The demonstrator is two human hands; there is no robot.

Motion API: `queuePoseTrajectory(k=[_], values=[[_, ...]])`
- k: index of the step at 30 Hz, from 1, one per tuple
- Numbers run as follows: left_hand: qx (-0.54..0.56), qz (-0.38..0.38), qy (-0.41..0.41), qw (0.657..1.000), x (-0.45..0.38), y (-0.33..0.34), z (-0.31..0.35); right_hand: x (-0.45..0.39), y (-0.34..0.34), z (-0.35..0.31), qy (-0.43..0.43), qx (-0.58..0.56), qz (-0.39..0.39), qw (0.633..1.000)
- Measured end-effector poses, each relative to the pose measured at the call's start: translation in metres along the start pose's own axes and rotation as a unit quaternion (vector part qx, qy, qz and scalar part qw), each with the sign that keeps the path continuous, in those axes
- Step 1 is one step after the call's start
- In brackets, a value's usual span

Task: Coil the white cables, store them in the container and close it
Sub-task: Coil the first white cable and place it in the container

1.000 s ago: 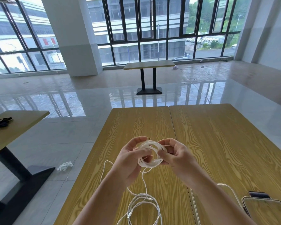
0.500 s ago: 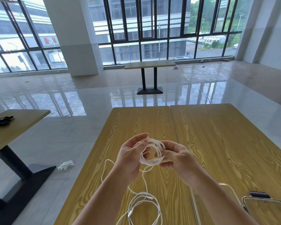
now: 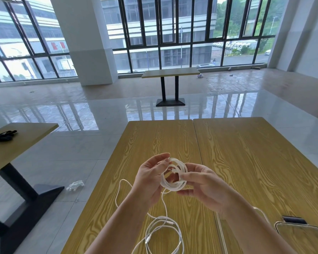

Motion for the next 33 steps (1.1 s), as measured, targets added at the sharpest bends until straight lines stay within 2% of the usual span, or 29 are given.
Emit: queuePoseTrajectory(k=[4,10,13,14,16,19,21,24,26,28,33], values=[[-0.025,0.002,0.007,1.0,0.004,0.003,-0.005,0.0,-0.001,0.002,0.003,-0.029,0.036,0.999],[-0.15,-0.002,0.037,0.988,0.004,-0.002,-0.007,0.003,-0.006,0.006,0.002,-0.051,0.091,0.995],[-0.214,-0.004,0.079,0.974,0.004,-0.004,-0.004,0.005,-0.008,0.006,-0.002,-0.058,0.111,0.992],[-0.265,0.004,0.106,0.958,0.005,-0.006,-0.002,0.006,-0.008,0.005,-0.005,-0.057,0.117,0.992],[-0.381,0.012,0.186,0.906,0.011,-0.006,0.007,0.008,-0.009,0.004,-0.011,-0.048,0.122,0.991],[-0.521,-0.005,0.33,0.787,0.023,0.002,0.018,0.01,-0.008,0.006,-0.01,-0.046,0.117,0.992],[-0.59,-0.007,0.38,0.713,0.026,0.006,0.018,0.011,-0.005,0.008,-0.008,-0.038,0.109,0.993],[-0.64,0.008,0.423,0.642,0.026,0.008,0.019,0.011,-0.002,0.011,-0.003,-0.014,0.1,0.995],[-0.654,0.009,0.447,0.611,0.027,0.01,0.018,0.01,-0.001,0.012,0.0,-0.005,0.095,0.995],[-0.649,-0.001,0.449,0.614,0.028,0.009,0.017,0.011,0.0,0.011,-0.001,-0.001,0.092,0.996],[-0.629,-0.035,0.412,0.659,0.026,-0.002,0.018,0.01,0.0,0.016,-0.015,0.036,0.108,0.993]])
Point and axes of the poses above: each hand's wrist, its own x-axis away from the middle knuckle, its own y-axis out of the palm, z = x × y, the point moved 6 cm from there along -x, towards the middle knuckle, and after that the axes turned 11 degrees about -x, right-handed, at the moved point
